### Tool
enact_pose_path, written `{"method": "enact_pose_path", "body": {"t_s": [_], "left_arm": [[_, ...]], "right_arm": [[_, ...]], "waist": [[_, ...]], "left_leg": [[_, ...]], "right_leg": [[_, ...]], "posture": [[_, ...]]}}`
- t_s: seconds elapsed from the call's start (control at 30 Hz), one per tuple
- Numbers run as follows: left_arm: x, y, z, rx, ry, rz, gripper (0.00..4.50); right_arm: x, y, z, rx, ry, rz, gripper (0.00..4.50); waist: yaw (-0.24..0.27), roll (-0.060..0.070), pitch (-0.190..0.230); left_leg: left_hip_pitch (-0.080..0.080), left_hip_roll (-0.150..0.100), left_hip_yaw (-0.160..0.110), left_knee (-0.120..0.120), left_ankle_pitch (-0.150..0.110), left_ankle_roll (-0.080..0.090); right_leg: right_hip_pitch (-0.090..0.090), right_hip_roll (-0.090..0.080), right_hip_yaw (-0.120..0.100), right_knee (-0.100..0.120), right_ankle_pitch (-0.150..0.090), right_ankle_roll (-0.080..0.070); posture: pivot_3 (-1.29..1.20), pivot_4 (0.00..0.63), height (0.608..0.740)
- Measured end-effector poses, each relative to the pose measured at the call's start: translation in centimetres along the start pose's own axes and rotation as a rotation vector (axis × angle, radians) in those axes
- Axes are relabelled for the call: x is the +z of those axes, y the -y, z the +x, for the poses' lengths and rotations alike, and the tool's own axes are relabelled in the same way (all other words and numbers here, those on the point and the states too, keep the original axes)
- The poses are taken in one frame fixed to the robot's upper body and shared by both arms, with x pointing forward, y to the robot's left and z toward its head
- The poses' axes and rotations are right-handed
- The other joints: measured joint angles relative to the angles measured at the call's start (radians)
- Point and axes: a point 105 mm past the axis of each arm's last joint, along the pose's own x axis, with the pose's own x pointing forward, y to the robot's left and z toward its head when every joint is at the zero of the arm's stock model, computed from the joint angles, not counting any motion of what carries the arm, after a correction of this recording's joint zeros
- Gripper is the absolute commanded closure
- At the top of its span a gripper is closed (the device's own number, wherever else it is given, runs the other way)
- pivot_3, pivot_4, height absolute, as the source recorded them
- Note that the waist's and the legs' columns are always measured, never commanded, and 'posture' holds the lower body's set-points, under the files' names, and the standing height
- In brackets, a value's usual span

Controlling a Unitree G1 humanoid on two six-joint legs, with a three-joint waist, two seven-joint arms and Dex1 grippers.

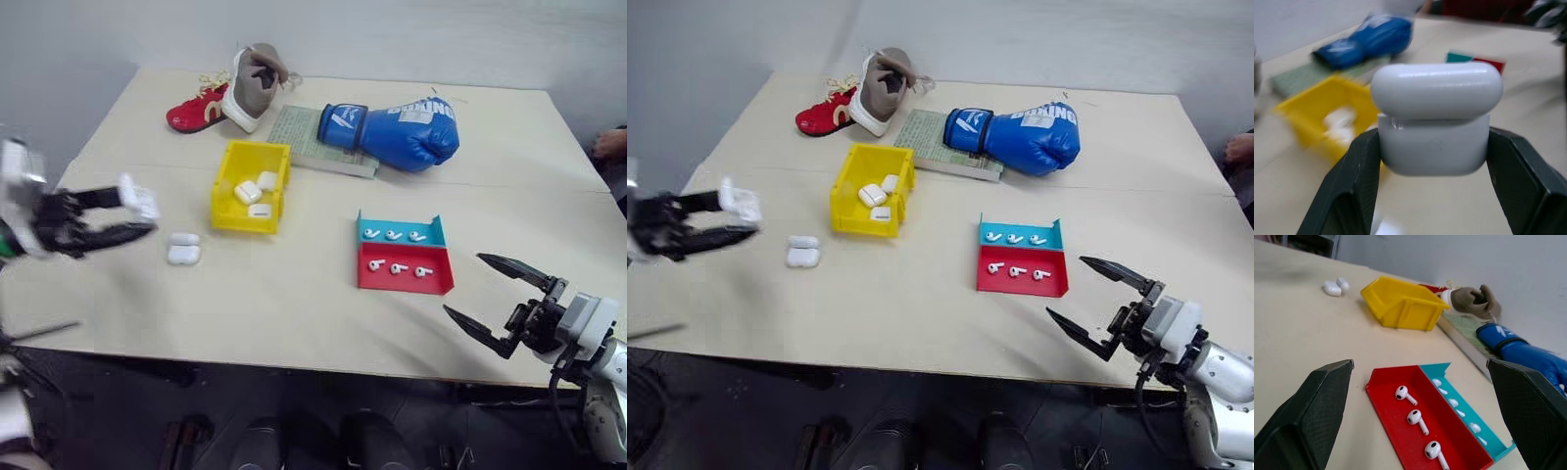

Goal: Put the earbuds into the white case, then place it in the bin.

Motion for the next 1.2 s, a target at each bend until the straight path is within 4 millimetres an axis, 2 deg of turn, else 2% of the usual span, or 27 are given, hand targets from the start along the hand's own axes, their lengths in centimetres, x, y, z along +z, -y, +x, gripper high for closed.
{"method": "enact_pose_path", "body": {"t_s": [0.03,0.07,0.13,0.2,0.27,0.4,0.57,0.67,0.73,0.83,0.9,0.97,1.03,1.1,1.2], "left_arm": [[-0.3,2.0,2.0,-0.056,0.059,-0.007,1.72],[-0.3,3.2,3.2,-0.086,0.099,-0.010,1.72],[0.3,4.8,5.0,-0.093,0.167,0.002,1.72],[0.6,6.7,7.0,-0.107,0.280,0.034,1.72],[-0.6,9.3,9.2,-0.175,0.389,-0.041,1.72],[-1.9,10.1,11.0,-0.183,0.446,-0.038,1.72],[-3.9,11.0,13.4,-0.197,0.480,-0.041,1.72],[-4.3,11.4,13.9,-0.217,0.483,-0.042,1.72],[-4.4,11.5,13.8,-0.221,0.474,-0.033,1.72],[-4.7,11.5,13.4,-0.228,0.452,-0.032,1.72],[-4.8,11.5,13.3,-0.230,0.451,-0.038,1.72],[-4.9,11.6,13.2,-0.231,0.443,-0.040,1.72],[-5.1,11.6,13.0,-0.230,0.432,-0.045,1.72],[-5.1,11.7,13.1,-0.230,0.433,-0.049,1.72],[-5.2,11.6,13.1,-0.222,0.428,-0.064,1.72]], "right_arm": [[0.0,0.1,-0.2,-0.001,-0.014,0.002,0.00],[0.0,0.2,-0.4,-0.005,-0.020,0.000,0.00],[-0.1,0.2,-0.7,-0.006,-0.035,0.005,0.00],[-0.5,0.0,-1.6,-0.004,-0.078,0.014,0.00],[-0.7,-0.1,-2.6,-0.007,-0.122,0.018,0.00],[-1.3,-0.1,-4.9,-0.063,-0.227,0.034,0.00],[-2.1,-0.9,-8.4,-0.106,-0.395,0.070,0.00],[-2.6,-0.5,-9.2,-0.115,-0.480,0.093,0.00],[-2.6,1.1,-8.4,-0.122,-0.507,0.101,0.00],[-0.8,3.6,-5.0,-0.049,-0.505,0.075,0.00],[0.3,3.5,-2.8,0.083,-0.522,0.077,0.00],[0.6,3.3,-1.3,0.169,-0.578,0.100,0.00],[1.0,4.0,0.4,0.195,-0.614,0.116,0.00],[1.3,4.0,1.3,0.241,-0.669,0.107,0.00],[0.7,3.5,2.1,0.339,-0.742,0.115,0.66]], "waist": [[0.003,0.000,0.000],[0.003,-0.001,0.000],[0.001,-0.001,0.000],[0.001,0.006,-0.004],[0.001,0.009,-0.006],[0.002,0.009,-0.006],[0.000,0.010,-0.007],[-0.003,0.011,-0.007],[-0.009,0.012,-0.008],[-0.017,0.016,-0.010],[-0.011,0.016,-0.011],[-0.001,0.016,-0.010],[0.000,0.016,-0.010],[0.006,0.016,-0.010],[0.013,0.015,-0.010]], "left_leg": [[0.000,0.000,-0.001,0.000,0.000,0.000],[0.000,0.000,-0.001,0.000,0.000,0.001],[0.001,0.000,-0.001,0.000,0.000,0.000],[0.004,-0.001,0.000,-0.001,-0.001,0.002],[0.004,-0.001,0.002,-0.001,-0.002,0.003],[0.005,0.000,0.002,-0.001,0.000,0.001],[0.005,0.000,0.003,-0.002,0.000,0.001],[0.005,0.000,0.004,-0.002,0.000,0.001],[0.006,0.001,0.005,-0.002,0.000,0.001],[0.006,0.001,0.004,-0.002,0.001,0.000],[0.005,0.002,0.002,-0.003,0.001,-0.001],[0.004,0.002,0.002,-0.003,0.001,-0.001],[0.002,0.002,0.002,-0.002,0.001,0.000],[0.001,0.001,0.000,-0.002,0.000,0.002],[0.001,0.001,0.000,-0.001,-0.001,0.003]], "right_leg": [[0.002,0.001,0.000,-0.002,0.000,0.000],[0.004,0.001,0.000,-0.004,0.000,0.001],[0.004,0.003,0.000,-0.004,0.000,0.001],[0.006,0.003,0.000,-0.005,0.001,0.001],[0.008,0.004,0.001,-0.007,0.001,0.001],[0.009,0.006,0.001,-0.013,0.001,0.001],[0.009,0.006,0.003,-0.014,0.001,0.001],[0.009,0.006,0.003,-0.015,0.001,0.001],[0.009,0.006,0.004,-0.016,0.001,0.001],[0.009,0.006,0.003,-0.016,0.001,0.001],[0.009,0.007,0.002,-0.016,0.001,0.001],[0.008,0.007,0.001,-0.016,0.001,0.001],[0.007,0.006,0.001,-0.015,0.001,0.001],[0.007,0.006,0.000,-0.018,0.001,0.001],[0.008,0.005,0.000,-0.021,0.001,0.002]], "posture": [[0.00,0.150,0.740],[0.00,0.150,0.740],[0.00,0.150,0.740],[0.00,0.150,0.740],[0.00,0.150,0.740],[0.00,0.150,0.740],[0.00,0.150,0.740],[0.00,0.150,0.740],[0.00,0.150,0.740],[0.00,0.150,0.740],[0.00,0.150,0.740],[0.00,0.150,0.740],[0.00,0.150,0.740],[0.00,0.150,0.740],[0.00,0.150,0.740]]}}
